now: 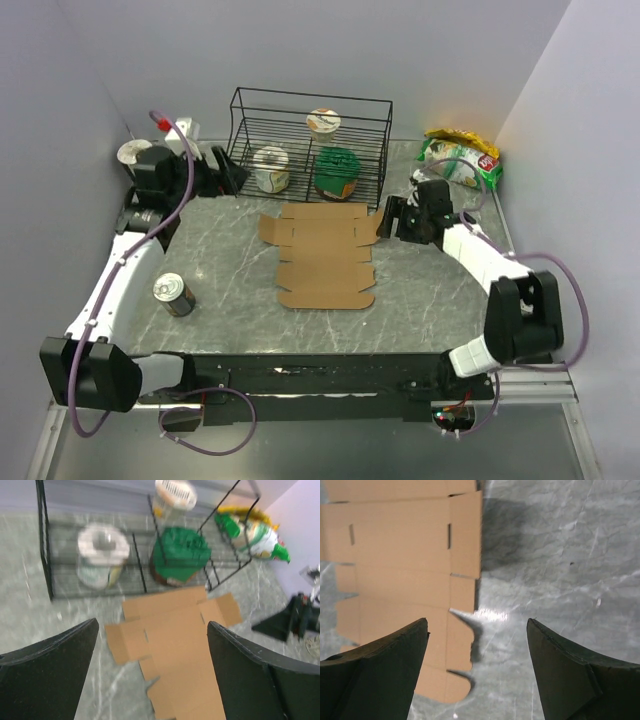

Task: Fold the paper box

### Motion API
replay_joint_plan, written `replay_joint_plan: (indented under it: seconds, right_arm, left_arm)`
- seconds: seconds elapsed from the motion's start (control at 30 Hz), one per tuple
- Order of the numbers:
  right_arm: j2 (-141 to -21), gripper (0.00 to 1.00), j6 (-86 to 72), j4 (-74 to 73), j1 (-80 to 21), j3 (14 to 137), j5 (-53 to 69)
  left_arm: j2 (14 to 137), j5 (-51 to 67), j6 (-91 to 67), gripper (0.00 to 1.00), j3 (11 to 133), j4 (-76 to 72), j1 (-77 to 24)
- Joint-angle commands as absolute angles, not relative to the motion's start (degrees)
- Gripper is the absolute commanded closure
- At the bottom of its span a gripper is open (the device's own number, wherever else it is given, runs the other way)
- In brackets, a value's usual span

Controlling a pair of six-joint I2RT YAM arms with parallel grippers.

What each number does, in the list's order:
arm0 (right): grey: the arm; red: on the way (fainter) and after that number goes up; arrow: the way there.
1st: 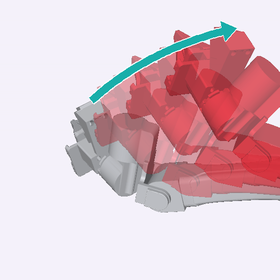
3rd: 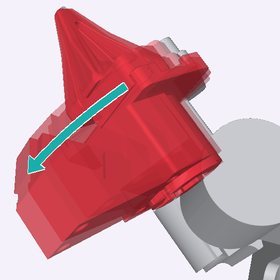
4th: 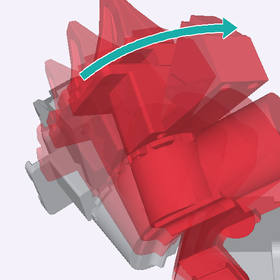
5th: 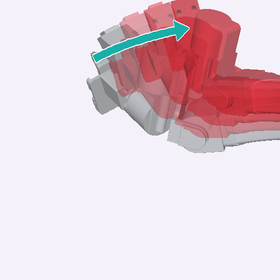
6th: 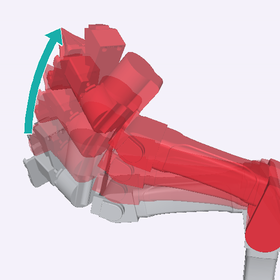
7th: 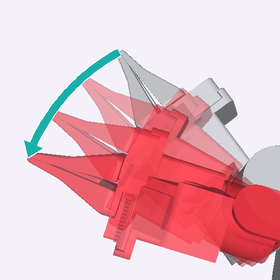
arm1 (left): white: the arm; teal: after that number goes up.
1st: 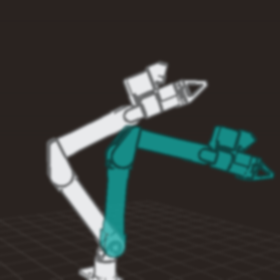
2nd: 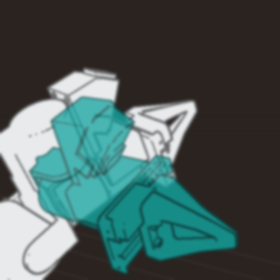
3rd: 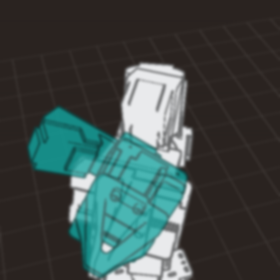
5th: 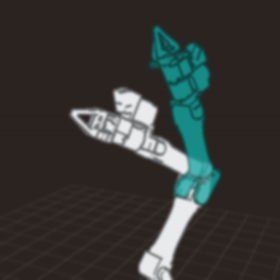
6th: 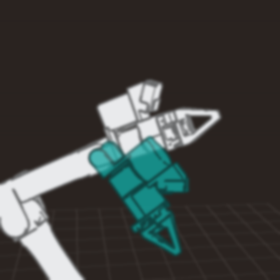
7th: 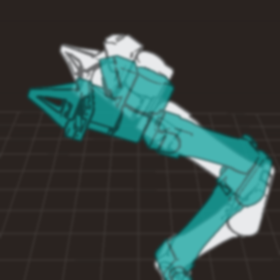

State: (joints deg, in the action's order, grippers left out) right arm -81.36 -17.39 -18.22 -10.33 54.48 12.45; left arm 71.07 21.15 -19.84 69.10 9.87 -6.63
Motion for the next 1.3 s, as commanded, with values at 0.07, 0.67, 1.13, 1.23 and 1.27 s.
replay_joint_plan:
  seconds: [0.07, 0.67, 1.13, 1.23, 1.27]
  right_arm:
    - [-89.5, 0.14, -18.4, -14.0, -10.6, 63.8, 10.3]
    - [-107.8, 0.44, -14.2, -17.4, -12.3, 78.7, 8.3]
    - [-106.3, 0.93, -10.1, -16.0, -13.1, 73.0, 14.0]
    - [-101.8, 1.0, -9.7, -14.5, -13.1, 69.7, 14.5]
    - [-99.0, 1.0, -9.5, -14.6, -13.1, 69.1, 14.8]
  left_arm:
    - [70.7, 26.1, -22.0, 0.04, 64.2, 5.9, -6.7]
    - [80.0, 32.7, -22.2, 0.04, 66.3, 8.3, -6.6]
    - [85.2, 35.1, -21.6, 0.04, 67.8, 10.1, -6.6]
    - [86.0, 35.2, -21.3, 0.04, 68.3, 11.0, -6.6]
    - [86.0, 35.3, -21.1, 0.04, 68.5, 11.2, -6.6]
